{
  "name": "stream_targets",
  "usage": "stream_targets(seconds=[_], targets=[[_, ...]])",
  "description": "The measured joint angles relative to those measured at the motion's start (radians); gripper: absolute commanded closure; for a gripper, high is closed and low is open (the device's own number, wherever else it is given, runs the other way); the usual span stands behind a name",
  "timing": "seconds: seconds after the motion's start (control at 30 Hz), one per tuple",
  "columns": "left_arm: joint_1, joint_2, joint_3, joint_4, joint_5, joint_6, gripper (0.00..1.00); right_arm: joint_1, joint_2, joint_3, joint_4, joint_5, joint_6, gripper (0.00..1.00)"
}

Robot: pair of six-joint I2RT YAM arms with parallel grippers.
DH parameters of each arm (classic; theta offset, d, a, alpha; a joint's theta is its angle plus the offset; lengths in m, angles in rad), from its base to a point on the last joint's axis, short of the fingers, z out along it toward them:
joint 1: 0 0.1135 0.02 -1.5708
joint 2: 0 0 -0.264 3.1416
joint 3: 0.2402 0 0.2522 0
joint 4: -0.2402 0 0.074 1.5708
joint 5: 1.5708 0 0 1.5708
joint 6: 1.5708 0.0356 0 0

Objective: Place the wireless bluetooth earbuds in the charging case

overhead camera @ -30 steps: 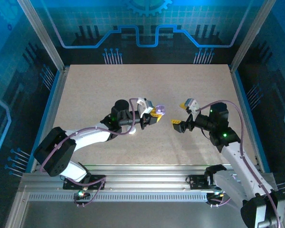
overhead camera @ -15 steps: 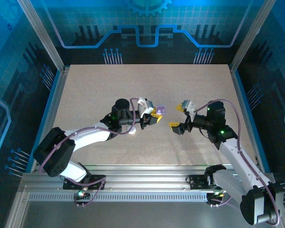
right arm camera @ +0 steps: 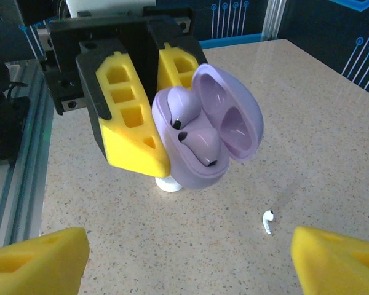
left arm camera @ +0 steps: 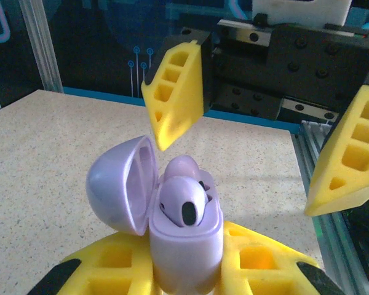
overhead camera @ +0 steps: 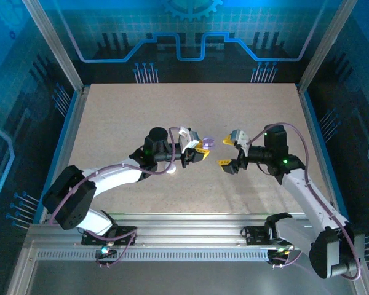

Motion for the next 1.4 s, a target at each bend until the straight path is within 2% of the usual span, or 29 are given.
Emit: stream_targets(seconds=[0.4, 0.73, 0.87, 1.17, 1.4], targets=[[0.000, -0.006, 0.004, 0.000, 0.021, 0.003, 0.90, 0.047, 0.091, 0.088, -0.127, 0.001, -0.146, 0.16], [0.000, -0.006, 0.005, 0.002, 0.052, 0.003, 0.90, 0.060, 0.183, 0.182, -0.166, -0.007, -0.187, 0.19], [0.000, -0.006, 0.005, 0.002, 0.056, 0.003, 0.90, 0.060, 0.203, 0.222, -0.173, -0.038, -0.202, 0.24], [0.000, -0.006, 0.005, 0.001, 0.067, 0.019, 0.90, 0.059, 0.210, 0.282, -0.253, -0.111, -0.286, 0.46], [0.001, -0.006, 0.005, -0.014, 0.072, 0.029, 0.90, 0.055, 0.167, 0.282, -0.287, -0.115, -0.316, 0.50]])
